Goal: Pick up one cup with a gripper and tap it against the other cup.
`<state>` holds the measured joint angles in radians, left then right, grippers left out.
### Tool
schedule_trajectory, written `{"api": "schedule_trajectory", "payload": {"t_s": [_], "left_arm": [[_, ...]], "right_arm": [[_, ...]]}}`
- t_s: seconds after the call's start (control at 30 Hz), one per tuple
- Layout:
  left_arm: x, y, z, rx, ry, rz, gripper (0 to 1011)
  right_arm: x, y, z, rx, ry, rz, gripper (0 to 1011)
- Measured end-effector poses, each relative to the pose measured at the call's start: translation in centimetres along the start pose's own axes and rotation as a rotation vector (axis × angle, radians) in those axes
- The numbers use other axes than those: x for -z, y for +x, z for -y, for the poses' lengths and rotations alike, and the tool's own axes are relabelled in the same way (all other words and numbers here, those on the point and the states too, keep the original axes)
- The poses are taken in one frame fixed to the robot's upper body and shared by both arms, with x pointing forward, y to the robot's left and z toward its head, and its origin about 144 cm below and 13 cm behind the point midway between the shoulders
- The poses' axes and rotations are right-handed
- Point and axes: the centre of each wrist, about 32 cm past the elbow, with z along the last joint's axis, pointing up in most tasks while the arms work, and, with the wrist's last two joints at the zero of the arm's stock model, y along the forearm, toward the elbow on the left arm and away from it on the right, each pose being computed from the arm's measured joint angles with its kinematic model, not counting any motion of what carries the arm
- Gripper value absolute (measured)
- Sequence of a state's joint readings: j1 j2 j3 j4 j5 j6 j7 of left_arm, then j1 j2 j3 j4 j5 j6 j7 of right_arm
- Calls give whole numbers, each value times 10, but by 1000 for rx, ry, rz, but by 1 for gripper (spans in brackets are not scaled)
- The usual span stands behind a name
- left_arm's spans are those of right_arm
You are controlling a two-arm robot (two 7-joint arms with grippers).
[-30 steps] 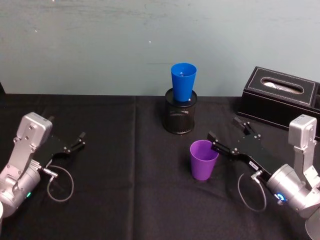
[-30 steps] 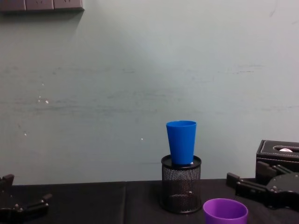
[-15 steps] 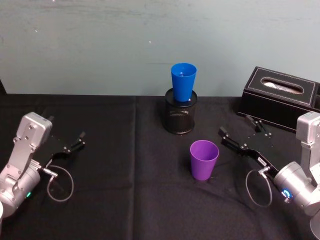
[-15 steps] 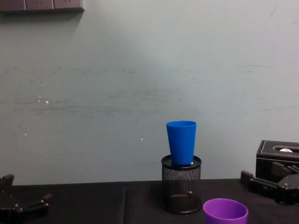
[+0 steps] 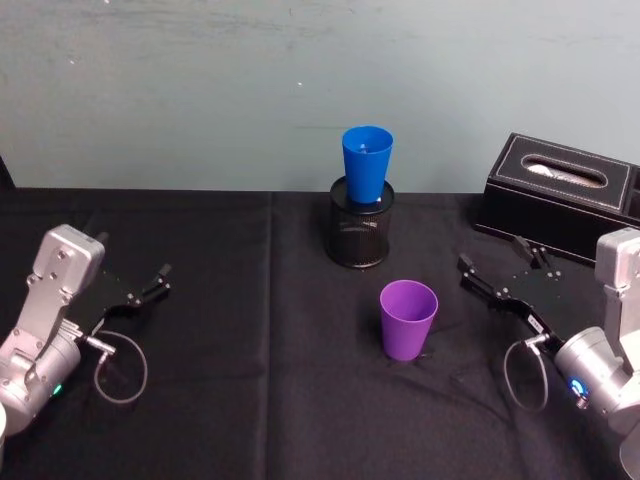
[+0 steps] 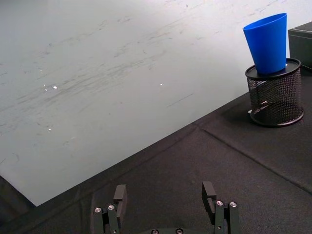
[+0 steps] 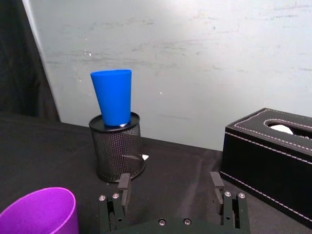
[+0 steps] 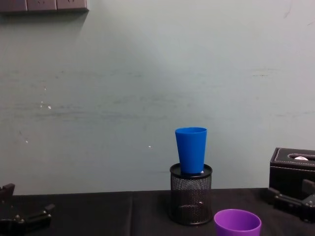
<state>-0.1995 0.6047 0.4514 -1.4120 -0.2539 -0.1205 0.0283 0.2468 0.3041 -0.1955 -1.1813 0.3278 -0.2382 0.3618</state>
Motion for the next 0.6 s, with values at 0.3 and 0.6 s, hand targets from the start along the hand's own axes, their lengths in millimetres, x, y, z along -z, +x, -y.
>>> {"api": "schedule_trajectory", "payload": {"t_s": [0.3,0.6], "left_arm": [[0,0,0,0,0,0,1011],[0,0,0,0,0,0,1012]], "right_arm": [[10,-1,-2,-1,-32,1,1003],[17,-1,-4,-5,-57,0,1003]]}}
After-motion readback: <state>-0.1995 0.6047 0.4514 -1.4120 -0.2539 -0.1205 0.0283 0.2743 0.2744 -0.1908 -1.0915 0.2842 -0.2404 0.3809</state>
